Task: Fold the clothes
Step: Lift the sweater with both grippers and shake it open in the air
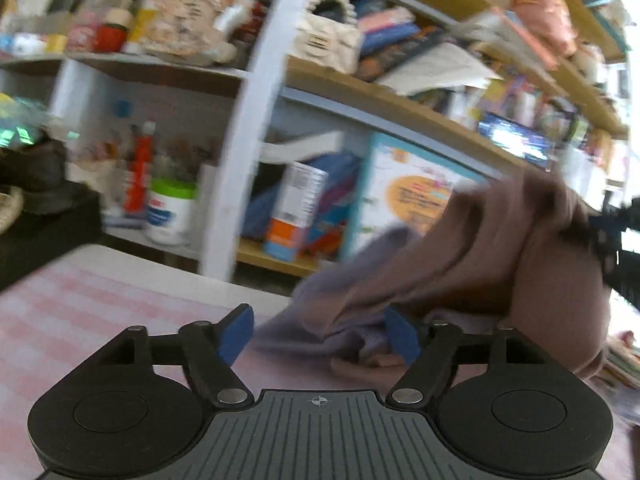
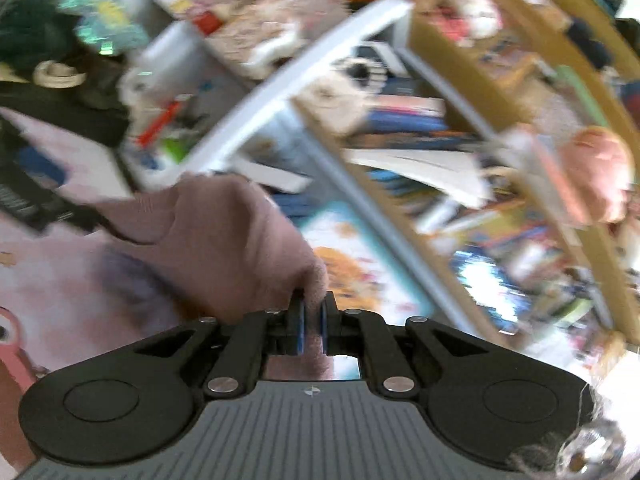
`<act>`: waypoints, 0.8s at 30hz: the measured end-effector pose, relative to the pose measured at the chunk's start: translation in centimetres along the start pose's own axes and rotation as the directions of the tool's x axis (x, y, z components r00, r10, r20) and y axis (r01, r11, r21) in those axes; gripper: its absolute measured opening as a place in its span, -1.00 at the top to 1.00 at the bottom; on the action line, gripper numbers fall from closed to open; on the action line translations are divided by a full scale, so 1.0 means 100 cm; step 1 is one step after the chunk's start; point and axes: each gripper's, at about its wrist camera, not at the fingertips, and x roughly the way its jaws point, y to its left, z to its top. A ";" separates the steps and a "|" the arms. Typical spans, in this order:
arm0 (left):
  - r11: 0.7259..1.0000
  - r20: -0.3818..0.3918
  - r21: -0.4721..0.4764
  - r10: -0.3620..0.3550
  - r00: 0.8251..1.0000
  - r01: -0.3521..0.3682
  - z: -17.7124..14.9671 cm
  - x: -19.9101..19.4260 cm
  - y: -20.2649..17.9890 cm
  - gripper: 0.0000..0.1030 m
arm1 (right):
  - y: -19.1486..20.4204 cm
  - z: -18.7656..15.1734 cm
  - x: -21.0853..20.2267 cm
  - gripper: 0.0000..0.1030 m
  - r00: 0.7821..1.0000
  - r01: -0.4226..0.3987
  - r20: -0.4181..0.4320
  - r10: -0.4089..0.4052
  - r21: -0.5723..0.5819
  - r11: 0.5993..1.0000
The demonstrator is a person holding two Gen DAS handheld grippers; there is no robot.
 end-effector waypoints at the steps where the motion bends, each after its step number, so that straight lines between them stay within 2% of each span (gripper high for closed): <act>1: 0.999 -0.016 0.021 -0.026 1.000 0.026 -0.002 0.001 -0.005 -0.55 | -0.011 -0.005 -0.002 0.87 0.999 0.031 -0.014 -0.031 0.002 1.000; 5: 0.984 -0.082 0.150 -0.083 0.993 0.095 -0.012 0.008 -0.029 -0.55 | -0.036 -0.029 -0.001 0.86 0.991 0.106 -0.091 -0.102 0.041 0.993; 9: 0.961 -0.107 0.260 -0.071 0.992 0.097 -0.023 0.011 -0.047 -0.55 | -0.041 -0.055 -0.003 0.86 0.983 0.124 -0.142 -0.112 0.077 0.989; 15: 0.955 -0.108 0.271 -0.095 0.990 0.121 -0.025 0.010 -0.049 -0.50 | -0.035 -0.071 -0.016 0.86 0.981 0.135 -0.148 -0.123 0.073 0.988; 18: 0.951 -0.125 0.266 -0.129 0.984 0.159 -0.024 0.011 -0.050 -0.25 | -0.032 -0.076 -0.024 0.86 0.980 0.138 -0.151 -0.127 0.063 0.988; 21: 0.943 -0.132 0.278 -0.150 0.980 0.182 -0.025 0.013 -0.054 -0.19 | -0.028 -0.080 -0.030 0.85 0.980 0.130 -0.159 -0.120 0.053 0.990; 24: 0.937 -0.144 0.301 -0.138 0.980 0.177 -0.027 0.019 -0.058 -0.09 | -0.025 -0.084 -0.033 0.85 0.979 0.125 -0.168 -0.117 0.037 0.991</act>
